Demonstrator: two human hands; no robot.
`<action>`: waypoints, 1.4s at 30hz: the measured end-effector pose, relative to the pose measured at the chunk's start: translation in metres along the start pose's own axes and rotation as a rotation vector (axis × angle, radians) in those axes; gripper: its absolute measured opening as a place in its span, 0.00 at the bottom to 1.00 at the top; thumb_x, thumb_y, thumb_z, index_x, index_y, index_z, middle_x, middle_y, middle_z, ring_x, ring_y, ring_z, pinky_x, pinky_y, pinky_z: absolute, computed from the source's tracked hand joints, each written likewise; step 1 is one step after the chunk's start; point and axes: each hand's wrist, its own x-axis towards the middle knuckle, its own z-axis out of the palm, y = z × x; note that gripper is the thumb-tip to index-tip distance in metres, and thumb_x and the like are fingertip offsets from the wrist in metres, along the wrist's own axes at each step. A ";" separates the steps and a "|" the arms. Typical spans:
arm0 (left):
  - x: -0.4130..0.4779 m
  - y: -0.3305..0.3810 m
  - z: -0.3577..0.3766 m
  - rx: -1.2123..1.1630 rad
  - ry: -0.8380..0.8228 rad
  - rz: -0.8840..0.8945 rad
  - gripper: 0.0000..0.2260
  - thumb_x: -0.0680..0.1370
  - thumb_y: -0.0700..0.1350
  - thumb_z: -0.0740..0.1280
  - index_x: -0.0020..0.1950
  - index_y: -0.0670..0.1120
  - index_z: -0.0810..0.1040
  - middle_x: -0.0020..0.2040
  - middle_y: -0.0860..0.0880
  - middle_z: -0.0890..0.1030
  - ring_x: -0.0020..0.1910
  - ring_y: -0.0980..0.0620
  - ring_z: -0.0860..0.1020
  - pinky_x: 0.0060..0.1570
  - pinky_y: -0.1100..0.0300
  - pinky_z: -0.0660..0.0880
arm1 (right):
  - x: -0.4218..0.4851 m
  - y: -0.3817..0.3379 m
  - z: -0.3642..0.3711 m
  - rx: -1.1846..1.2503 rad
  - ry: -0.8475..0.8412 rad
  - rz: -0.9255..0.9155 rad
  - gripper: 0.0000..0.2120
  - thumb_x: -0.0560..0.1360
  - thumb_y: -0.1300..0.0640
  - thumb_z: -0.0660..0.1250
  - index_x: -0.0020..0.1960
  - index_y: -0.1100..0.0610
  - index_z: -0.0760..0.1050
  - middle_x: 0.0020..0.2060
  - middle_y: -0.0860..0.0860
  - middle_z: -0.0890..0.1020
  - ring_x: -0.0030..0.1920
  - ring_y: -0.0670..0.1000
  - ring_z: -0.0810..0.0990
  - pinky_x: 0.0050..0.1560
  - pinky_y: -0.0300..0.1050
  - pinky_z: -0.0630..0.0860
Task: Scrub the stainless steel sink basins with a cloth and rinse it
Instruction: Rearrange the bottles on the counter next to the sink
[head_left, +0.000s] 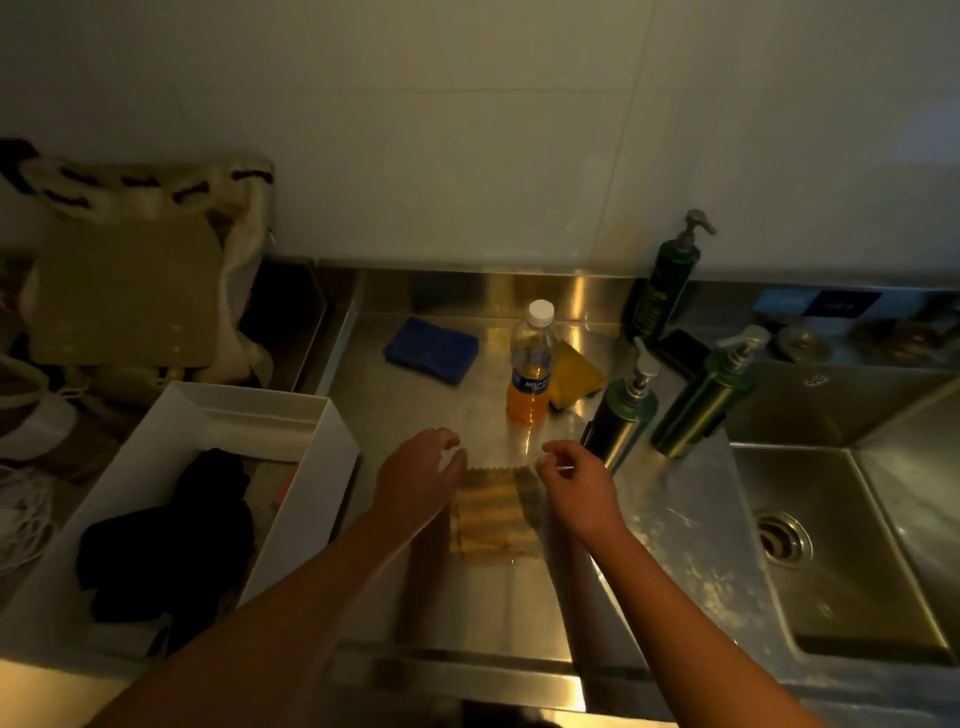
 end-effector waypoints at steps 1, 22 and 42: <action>0.006 0.008 -0.007 0.012 0.039 0.052 0.13 0.80 0.53 0.64 0.57 0.47 0.81 0.51 0.50 0.82 0.48 0.51 0.79 0.48 0.58 0.74 | 0.006 -0.013 -0.003 0.037 -0.012 -0.026 0.11 0.78 0.49 0.67 0.59 0.48 0.77 0.48 0.43 0.81 0.46 0.41 0.80 0.47 0.40 0.79; 0.113 -0.028 -0.121 0.142 0.029 0.187 0.15 0.80 0.57 0.60 0.57 0.50 0.79 0.51 0.51 0.80 0.49 0.52 0.78 0.47 0.58 0.72 | 0.080 -0.137 0.043 -0.040 -0.058 -0.214 0.17 0.77 0.48 0.68 0.65 0.49 0.74 0.53 0.44 0.81 0.52 0.41 0.79 0.55 0.46 0.80; 0.278 -0.139 -0.069 0.419 -0.489 0.418 0.37 0.72 0.63 0.69 0.75 0.50 0.62 0.71 0.48 0.70 0.67 0.47 0.71 0.67 0.51 0.68 | 0.189 -0.102 0.134 -0.506 -0.171 -0.067 0.45 0.65 0.46 0.78 0.76 0.52 0.60 0.72 0.51 0.68 0.68 0.53 0.70 0.64 0.46 0.70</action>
